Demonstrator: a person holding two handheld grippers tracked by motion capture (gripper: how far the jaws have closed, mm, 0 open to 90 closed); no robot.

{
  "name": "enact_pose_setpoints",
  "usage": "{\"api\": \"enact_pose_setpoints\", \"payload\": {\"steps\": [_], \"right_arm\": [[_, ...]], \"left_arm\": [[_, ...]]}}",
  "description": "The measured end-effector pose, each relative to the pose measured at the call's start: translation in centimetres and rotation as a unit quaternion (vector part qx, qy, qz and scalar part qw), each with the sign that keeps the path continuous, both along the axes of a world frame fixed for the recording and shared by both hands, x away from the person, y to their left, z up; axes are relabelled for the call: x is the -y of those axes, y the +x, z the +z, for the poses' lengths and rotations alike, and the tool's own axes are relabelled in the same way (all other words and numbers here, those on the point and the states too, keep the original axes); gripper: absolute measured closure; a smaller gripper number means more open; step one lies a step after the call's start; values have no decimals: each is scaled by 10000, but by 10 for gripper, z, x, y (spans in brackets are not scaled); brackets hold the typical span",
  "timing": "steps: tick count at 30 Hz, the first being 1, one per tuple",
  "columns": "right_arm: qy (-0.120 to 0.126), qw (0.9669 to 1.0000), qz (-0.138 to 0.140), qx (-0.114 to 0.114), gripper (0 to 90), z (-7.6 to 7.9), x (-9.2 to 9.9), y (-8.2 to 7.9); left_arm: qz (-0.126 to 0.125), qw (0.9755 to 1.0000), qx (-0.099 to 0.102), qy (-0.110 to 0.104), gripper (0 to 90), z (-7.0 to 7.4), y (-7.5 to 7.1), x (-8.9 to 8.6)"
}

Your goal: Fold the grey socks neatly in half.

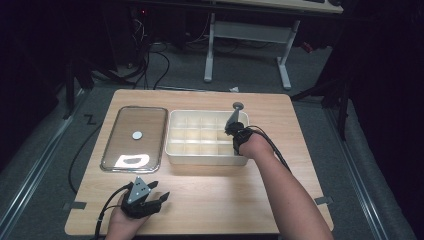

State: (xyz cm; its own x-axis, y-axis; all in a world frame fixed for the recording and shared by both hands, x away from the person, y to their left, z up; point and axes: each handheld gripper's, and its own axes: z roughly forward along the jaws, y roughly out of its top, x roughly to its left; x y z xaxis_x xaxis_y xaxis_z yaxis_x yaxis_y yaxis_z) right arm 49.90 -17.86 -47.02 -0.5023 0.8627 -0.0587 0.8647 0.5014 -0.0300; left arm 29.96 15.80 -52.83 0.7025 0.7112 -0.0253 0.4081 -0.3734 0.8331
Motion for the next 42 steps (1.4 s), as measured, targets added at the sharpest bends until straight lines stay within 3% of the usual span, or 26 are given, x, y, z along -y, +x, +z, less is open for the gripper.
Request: {"api": "enact_pose_setpoints", "payload": {"steps": [14,16,19,24,25,28,30,36,37,42], "right_arm": [[53,9999,32,92,895,1,2,-2],[89,9999,-60,104,882,3,3,-3],[127,9998,-28,154,798,14,6,-6],[248,9991,-137,326,749,31,12,-10],[406,9979,-143,478,733,40,16,-12],[576,9961,-153,643,714,48,18,-14],[799,9924,-148,920,689,60,23,-19],[939,9884,-162,1181,704,69,28,-26],[985,9859,-188,1340,678,70,30,-29],[1010,9845,-155,1425,643,71,32,-35]], "left_arm": [[24,10000,28,0,423,1,0,0],[33,10000,39,-7,423,1,0,-1],[39,10000,18,-15,423,1,1,-2],[34,10000,42,-3,422,1,1,-2],[37,10000,41,-14,422,0,1,-1],[30,10000,20,-49,422,0,2,-2],[10,10000,19,-37,422,0,2,-3],[19,10000,26,-62,422,1,1,-4],[32,9999,34,-94,422,1,1,-5],[46,9999,21,-92,422,1,3,-4]]}}
